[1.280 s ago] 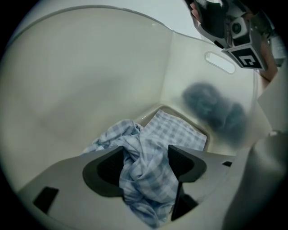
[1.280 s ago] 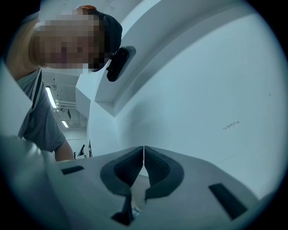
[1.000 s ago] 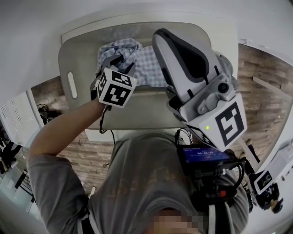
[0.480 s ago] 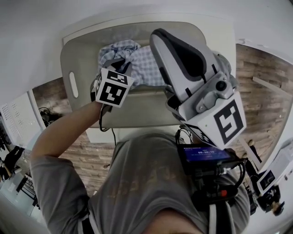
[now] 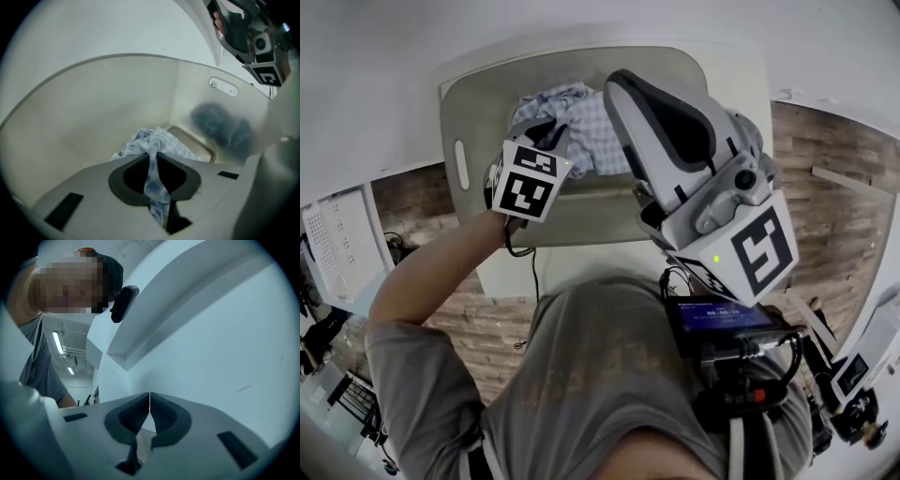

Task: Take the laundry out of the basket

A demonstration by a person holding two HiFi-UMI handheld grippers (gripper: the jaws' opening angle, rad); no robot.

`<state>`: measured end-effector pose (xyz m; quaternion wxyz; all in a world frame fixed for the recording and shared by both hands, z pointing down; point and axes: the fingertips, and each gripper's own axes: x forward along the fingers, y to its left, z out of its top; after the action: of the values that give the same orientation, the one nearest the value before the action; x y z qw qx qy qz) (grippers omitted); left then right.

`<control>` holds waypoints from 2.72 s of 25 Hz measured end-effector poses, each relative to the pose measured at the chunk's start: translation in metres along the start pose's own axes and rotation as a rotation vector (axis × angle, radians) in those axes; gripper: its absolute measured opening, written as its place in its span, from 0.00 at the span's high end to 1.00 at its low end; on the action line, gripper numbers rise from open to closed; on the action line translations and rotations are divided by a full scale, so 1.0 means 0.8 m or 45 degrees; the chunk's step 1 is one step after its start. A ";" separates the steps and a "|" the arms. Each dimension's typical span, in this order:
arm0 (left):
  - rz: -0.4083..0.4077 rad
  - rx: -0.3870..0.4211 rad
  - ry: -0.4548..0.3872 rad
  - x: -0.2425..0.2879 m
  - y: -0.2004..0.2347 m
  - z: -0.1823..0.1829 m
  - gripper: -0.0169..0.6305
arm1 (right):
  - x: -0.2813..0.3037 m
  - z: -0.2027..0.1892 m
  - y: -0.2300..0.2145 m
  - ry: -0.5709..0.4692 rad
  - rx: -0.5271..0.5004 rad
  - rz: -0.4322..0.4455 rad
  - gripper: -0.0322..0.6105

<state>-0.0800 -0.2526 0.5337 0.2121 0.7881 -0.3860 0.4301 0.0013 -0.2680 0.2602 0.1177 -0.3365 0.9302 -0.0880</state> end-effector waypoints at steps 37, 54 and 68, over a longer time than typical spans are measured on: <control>0.291 -0.083 -0.972 -0.390 -0.073 0.166 0.89 | -0.226 0.109 0.194 -0.181 -0.246 0.038 0.93; 0.421 -0.141 -1.139 -0.441 -0.107 0.166 0.89 | -0.289 0.077 0.155 -0.125 -0.219 0.105 0.93; 0.374 -0.177 -1.175 -0.424 -0.093 0.161 0.89 | -0.229 0.093 0.090 -0.124 -0.256 0.083 0.93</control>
<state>-0.0677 -0.1482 0.1785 0.0080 0.8176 -0.5746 0.0345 0.1154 -0.1014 0.2006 0.1311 -0.3201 0.9379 0.0261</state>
